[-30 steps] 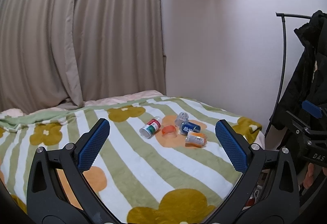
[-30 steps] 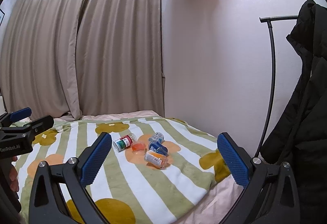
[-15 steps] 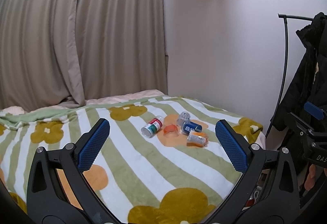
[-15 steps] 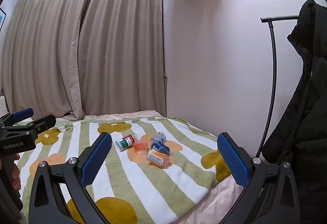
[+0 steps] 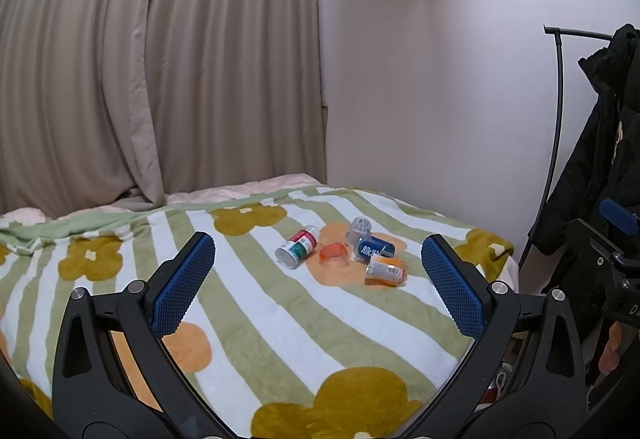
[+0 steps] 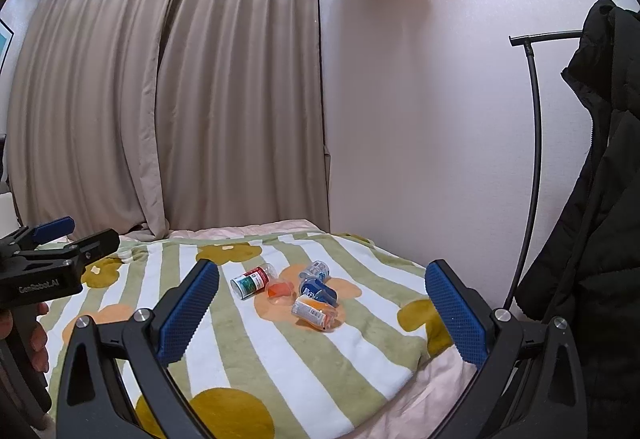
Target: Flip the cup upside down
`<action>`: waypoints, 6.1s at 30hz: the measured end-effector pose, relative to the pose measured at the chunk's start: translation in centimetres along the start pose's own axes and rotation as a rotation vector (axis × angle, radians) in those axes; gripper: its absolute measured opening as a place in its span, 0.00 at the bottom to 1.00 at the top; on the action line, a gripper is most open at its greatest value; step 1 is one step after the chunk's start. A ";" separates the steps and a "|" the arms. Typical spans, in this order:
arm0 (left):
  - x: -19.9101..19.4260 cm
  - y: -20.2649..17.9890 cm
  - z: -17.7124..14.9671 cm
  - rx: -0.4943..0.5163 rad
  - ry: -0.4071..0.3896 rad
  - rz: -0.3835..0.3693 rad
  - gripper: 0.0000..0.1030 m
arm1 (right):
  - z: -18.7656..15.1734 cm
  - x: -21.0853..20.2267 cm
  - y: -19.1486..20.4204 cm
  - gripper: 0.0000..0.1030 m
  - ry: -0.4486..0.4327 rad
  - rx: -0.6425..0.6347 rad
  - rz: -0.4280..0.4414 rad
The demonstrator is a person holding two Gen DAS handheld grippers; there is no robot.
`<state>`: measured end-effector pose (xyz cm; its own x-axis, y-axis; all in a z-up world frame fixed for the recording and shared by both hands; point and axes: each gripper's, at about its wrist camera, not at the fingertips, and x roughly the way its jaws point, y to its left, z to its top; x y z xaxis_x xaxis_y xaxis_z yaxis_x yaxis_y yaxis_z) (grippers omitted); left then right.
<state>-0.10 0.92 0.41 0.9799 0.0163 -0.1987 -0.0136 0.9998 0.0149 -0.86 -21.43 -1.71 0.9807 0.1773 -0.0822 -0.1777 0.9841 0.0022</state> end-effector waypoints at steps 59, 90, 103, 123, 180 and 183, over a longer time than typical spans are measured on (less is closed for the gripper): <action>30.1 3.0 1.6 0.257 0.369 -0.096 1.00 | -1.8 8.1 -0.9 1.00 0.090 0.012 0.026; 52.0 3.3 -7.8 0.467 0.826 -0.194 0.56 | -10.9 19.2 -0.9 1.00 0.288 0.009 0.080; 32.1 0.1 -0.6 0.376 0.757 -0.222 0.56 | -4.5 11.6 -0.7 1.00 0.169 0.047 0.115; 26.0 -5.7 -12.0 0.227 0.955 -0.246 0.56 | -2.7 4.7 -2.8 1.00 0.202 0.058 0.154; 10.8 7.7 -8.2 0.263 0.561 -0.092 1.00 | -13.7 30.4 6.3 1.00 1.147 0.527 0.164; 11.1 8.3 -8.6 0.257 0.564 -0.091 1.00 | -15.1 31.0 6.4 0.98 1.165 0.561 0.130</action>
<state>8.92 9.46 -10.09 0.7183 0.0054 -0.6957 0.1816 0.9638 0.1950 27.13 -9.81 -19.34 0.2619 0.4348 -0.8616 0.0707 0.8817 0.4664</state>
